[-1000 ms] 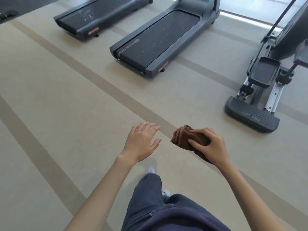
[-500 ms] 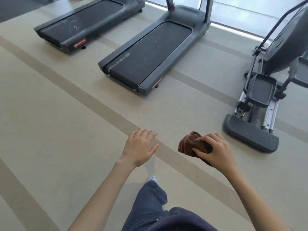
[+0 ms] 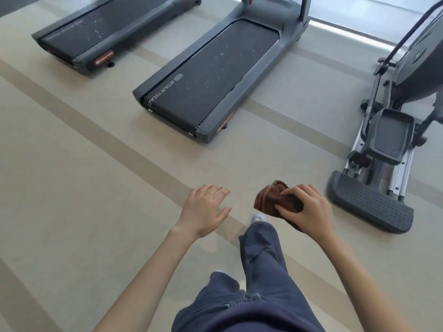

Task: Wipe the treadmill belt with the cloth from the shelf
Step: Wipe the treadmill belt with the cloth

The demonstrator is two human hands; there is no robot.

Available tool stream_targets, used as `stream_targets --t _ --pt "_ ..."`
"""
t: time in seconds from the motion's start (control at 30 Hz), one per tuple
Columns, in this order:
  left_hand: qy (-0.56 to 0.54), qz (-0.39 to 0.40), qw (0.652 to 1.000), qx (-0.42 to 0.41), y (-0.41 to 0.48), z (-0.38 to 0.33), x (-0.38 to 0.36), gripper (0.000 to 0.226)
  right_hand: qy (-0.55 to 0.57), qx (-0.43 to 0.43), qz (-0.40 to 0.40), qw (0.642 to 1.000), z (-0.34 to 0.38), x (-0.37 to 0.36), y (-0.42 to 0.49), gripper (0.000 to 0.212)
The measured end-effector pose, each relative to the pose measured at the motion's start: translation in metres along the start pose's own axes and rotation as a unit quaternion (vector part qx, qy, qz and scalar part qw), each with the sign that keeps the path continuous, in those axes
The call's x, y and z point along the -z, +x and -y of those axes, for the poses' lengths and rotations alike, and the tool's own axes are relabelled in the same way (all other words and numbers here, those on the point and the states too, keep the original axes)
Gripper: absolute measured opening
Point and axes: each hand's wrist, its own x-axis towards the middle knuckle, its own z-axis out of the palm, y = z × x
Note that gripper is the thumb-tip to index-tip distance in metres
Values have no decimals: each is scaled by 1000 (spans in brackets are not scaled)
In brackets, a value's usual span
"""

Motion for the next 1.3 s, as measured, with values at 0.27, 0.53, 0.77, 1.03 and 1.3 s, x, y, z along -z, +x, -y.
stream_targets --t 0.27,0.53,0.77,1.03,1.3 --pt "16 -12 998 51 134 5 11 50 57 14 32 998 -77 -7 136 31" --pt "-5 -20 994 105 263 -11 22 58 77 71 54 993 -140 6 251 30" --pt "-19 41 989 141 307 -7 -1 67 71 81 86 990 -185 -9 290 31" --pt "-10 45 989 142 380 31 -14 63 76 55 99 991 -214 -31 360 30" --pt "-60 10 979 192 499 79 -6 69 68 63 131 987 -237 -40 501 30"
